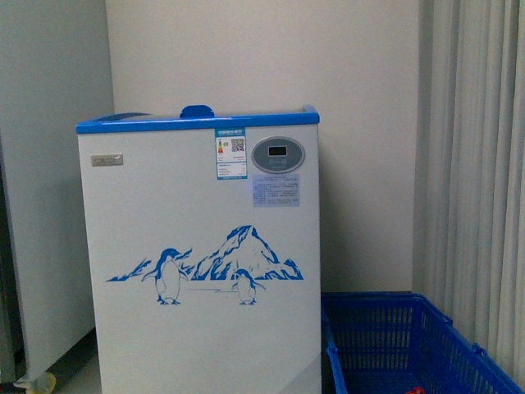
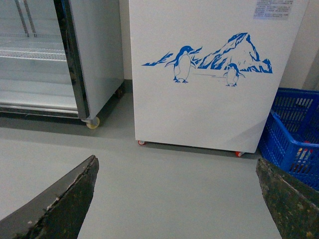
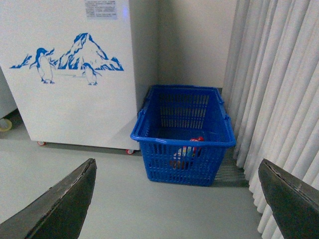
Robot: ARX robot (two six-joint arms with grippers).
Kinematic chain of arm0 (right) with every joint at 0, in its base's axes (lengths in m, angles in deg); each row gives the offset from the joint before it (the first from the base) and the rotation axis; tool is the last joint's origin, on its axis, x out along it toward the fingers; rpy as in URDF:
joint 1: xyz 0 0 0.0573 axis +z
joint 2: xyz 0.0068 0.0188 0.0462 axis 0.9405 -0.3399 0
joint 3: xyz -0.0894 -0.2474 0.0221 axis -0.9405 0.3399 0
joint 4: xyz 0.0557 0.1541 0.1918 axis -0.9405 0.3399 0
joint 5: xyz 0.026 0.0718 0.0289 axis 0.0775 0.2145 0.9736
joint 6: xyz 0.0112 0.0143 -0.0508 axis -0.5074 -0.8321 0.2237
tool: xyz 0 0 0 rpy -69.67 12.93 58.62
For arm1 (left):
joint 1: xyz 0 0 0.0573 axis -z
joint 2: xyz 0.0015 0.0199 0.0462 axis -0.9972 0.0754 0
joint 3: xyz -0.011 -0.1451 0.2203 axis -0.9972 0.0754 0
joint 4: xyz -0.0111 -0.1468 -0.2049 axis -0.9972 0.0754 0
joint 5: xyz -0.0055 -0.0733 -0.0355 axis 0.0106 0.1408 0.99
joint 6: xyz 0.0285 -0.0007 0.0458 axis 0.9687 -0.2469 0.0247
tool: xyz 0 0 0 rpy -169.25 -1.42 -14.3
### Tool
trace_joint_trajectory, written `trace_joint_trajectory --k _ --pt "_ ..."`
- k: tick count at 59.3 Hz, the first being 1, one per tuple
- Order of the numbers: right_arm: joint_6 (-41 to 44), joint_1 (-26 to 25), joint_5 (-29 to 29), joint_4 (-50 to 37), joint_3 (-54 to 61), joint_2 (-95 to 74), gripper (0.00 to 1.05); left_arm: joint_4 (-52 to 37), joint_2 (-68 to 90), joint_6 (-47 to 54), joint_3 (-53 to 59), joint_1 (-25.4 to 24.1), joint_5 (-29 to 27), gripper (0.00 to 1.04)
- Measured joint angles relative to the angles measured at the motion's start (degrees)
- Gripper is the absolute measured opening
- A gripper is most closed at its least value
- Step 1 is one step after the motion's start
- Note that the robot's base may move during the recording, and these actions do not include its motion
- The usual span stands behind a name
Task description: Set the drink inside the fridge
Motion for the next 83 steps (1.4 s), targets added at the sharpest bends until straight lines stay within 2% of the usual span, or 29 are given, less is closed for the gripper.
trace_joint_trajectory --k 83 --pt "0.0 0.0 0.0 0.0 0.0 0.0 0.97 0.0 0.0 0.0 0.0 0.0 0.0 0.97"
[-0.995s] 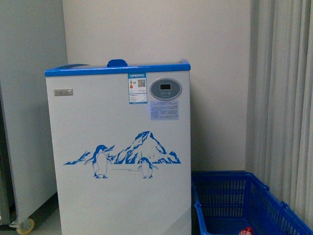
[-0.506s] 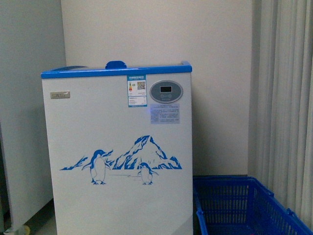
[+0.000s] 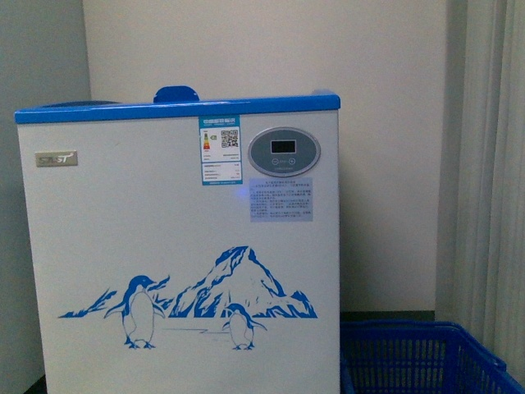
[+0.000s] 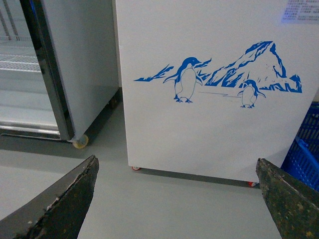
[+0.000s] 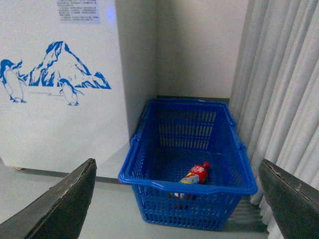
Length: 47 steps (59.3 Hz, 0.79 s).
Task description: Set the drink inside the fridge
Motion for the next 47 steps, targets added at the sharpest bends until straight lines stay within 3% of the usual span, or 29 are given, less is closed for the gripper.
trace_joint_trajectory --k 47 --pt "0.0 0.0 0.0 0.0 0.0 0.0 0.97 0.0 0.0 0.0 0.0 0.0 0.0 0.97"
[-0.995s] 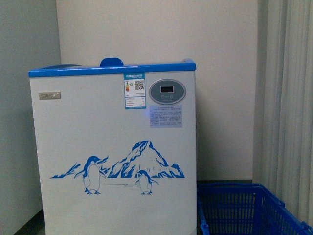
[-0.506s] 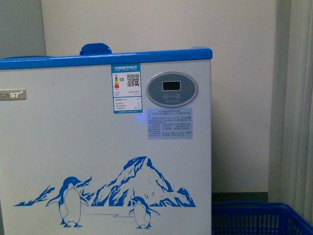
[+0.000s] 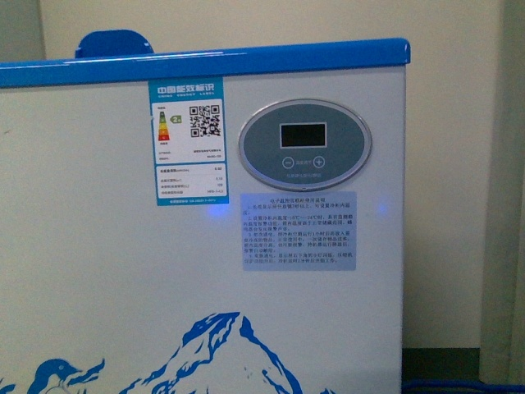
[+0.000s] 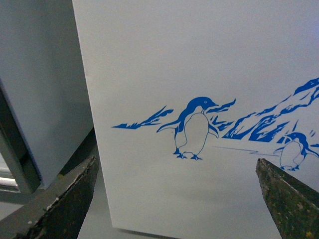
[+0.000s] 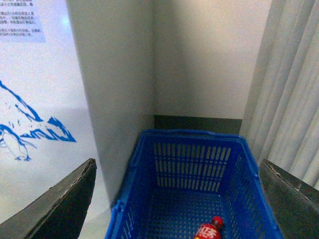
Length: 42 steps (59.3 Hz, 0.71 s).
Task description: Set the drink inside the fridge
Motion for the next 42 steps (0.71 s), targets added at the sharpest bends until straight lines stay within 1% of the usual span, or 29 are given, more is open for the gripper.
trace_joint_trajectory --k 12,13,15,17,18,20,21,22,25,27,31,35,42 --pt "0.0 0.0 -0.2 0.0 0.0 0.0 0.97 0.0 0.0 0.0 0.0 0.0 0.0 0.97" --pt "-0.4 0.3 -1.0 0.8 -0.2 -0.7 0.97 0.0 0.0 0.0 0.0 0.0 0.0 0.97" --pt "-3.4 1.0 -7.9 7.8 -3.0 -4.5 0.97 0.0 0.0 0.0 0.0 0.0 0.0 0.97" --pt "-4.7 0.6 -9.7 11.1 -4.7 -7.6 0.97 0.0 0.1 0.0 0.0 0.0 0.0 0.97" --pt "-6.0 -0.6 -12.0 14.0 -6.4 -11.3 0.97 0.0 0.0 0.0 0.0 0.0 0.0 0.97" --pt "-6.5 -2.5 -12.3 15.7 -7.8 -15.3 0.97 0.0 0.0 0.0 0.0 0.0 0.0 0.97" --pt "-7.0 -4.5 -11.6 16.0 -8.7 -19.2 0.97 0.0 0.0 0.0 0.0 0.0 0.0 0.97" --pt "-7.1 -6.6 -10.4 15.5 -9.3 -23.1 0.97 0.0 0.1 0.0 0.0 0.0 0.0 0.97" --pt "-7.2 -10.7 -7.8 12.9 -10.3 -30.9 0.97 0.0 0.0 0.0 0.0 0.0 0.0 0.97" --pt "-7.3 -14.4 -5.9 9.5 -11.4 -38.6 0.97 0.0 0.0 0.0 0.0 0.0 0.0 0.97" --pt "-7.9 -18.3 -4.9 4.6 -13.6 -49.9 0.97 0.0 0.0 0.0 0.0 0.0 0.0 0.97" --pt "-9.4 -19.9 -5.0 -0.5 -16.6 -62.6 0.97 0.0 0.0 0.0 0.0 0.0 0.0 0.97" --pt "-12.7 -19.0 -5.9 -7.6 -21.7 -81.9 0.97 0.0 0.0 0.0 0.0 0.0 0.0 0.97"
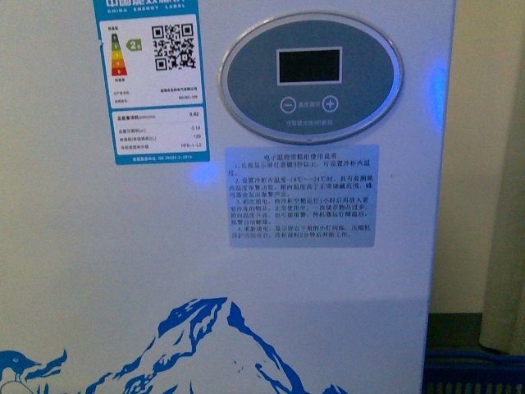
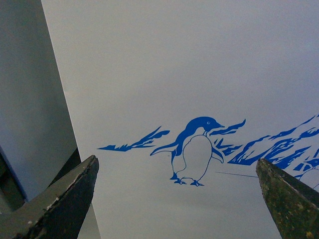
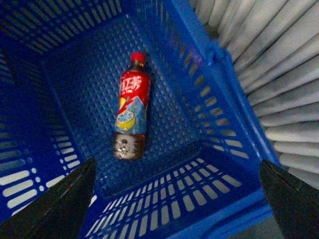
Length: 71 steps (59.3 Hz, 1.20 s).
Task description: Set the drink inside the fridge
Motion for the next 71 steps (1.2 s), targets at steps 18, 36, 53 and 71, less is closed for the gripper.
trace_joint_trajectory --k 18,36,53,71 --pt "-10.3 7.7 -4.4 -6.0 -17.0 -35.2 0.97 0.0 0.0 0.0 0.0 0.0 0.0 0.97" --pt "-16.7 11.1 -7.0 -3.3 -35.2 -57.0 0.97 0.0 0.0 0.0 0.0 0.0 0.0 0.97" --pt "-19.0 11.7 -7.9 -0.1 -46.9 -70.9 0.97 0.0 0.0 0.0 0.0 0.0 0.0 0.97" --pt "-21.7 12.3 -7.1 2.3 -57.3 -81.0 0.97 0.0 0.0 0.0 0.0 0.0 0.0 0.97"
